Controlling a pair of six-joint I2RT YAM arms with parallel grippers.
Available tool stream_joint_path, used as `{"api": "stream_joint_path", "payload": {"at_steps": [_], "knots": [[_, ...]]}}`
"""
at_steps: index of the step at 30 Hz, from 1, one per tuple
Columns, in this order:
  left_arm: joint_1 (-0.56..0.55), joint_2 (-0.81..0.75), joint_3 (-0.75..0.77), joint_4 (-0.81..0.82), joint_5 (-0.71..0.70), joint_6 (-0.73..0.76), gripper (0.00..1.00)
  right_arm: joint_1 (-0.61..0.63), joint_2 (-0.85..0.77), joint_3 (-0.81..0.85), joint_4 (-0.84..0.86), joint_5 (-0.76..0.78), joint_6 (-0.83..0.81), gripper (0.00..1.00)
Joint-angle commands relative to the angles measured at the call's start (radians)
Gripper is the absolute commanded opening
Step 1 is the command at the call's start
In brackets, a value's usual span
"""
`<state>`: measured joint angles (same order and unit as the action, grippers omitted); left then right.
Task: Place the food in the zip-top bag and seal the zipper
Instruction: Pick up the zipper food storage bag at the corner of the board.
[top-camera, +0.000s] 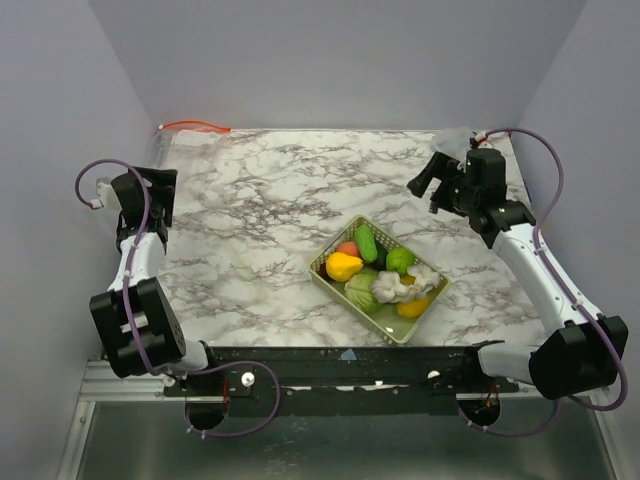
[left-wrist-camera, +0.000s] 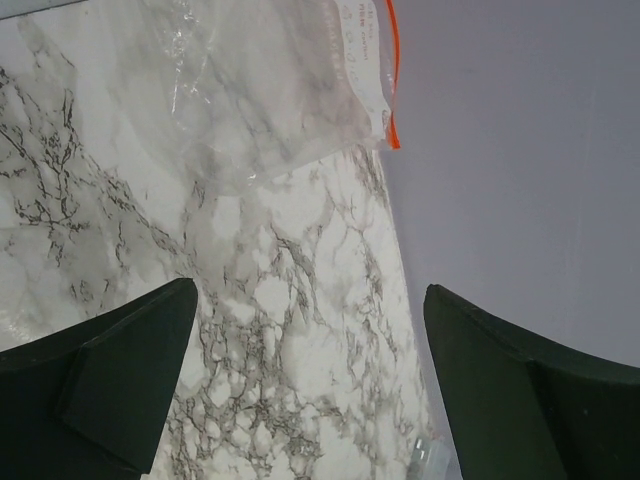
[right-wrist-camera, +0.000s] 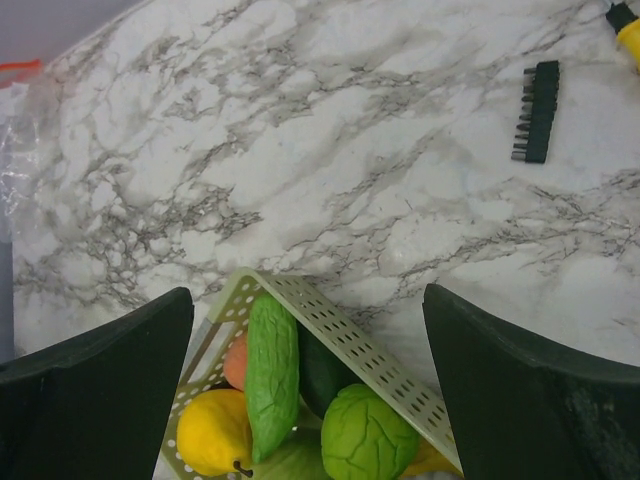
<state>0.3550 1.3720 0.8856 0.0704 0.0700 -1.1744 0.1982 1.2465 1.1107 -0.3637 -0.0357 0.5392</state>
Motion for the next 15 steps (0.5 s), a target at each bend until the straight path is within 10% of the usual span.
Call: {"api": "stream_joint_path", "payload": {"at_steps": [1,15], "knots": [[0.007,0.080,0.024,0.122,-0.062,-0.078,0.99,0.001,0.036,0.027,-0.106,-0.022,0.048,1.00],[-0.020,0.422,0.259,0.008,-0.037,-0.227,0.98,0.000,-0.037,0.010,-0.134,0.029,0.037,1.00]]}}
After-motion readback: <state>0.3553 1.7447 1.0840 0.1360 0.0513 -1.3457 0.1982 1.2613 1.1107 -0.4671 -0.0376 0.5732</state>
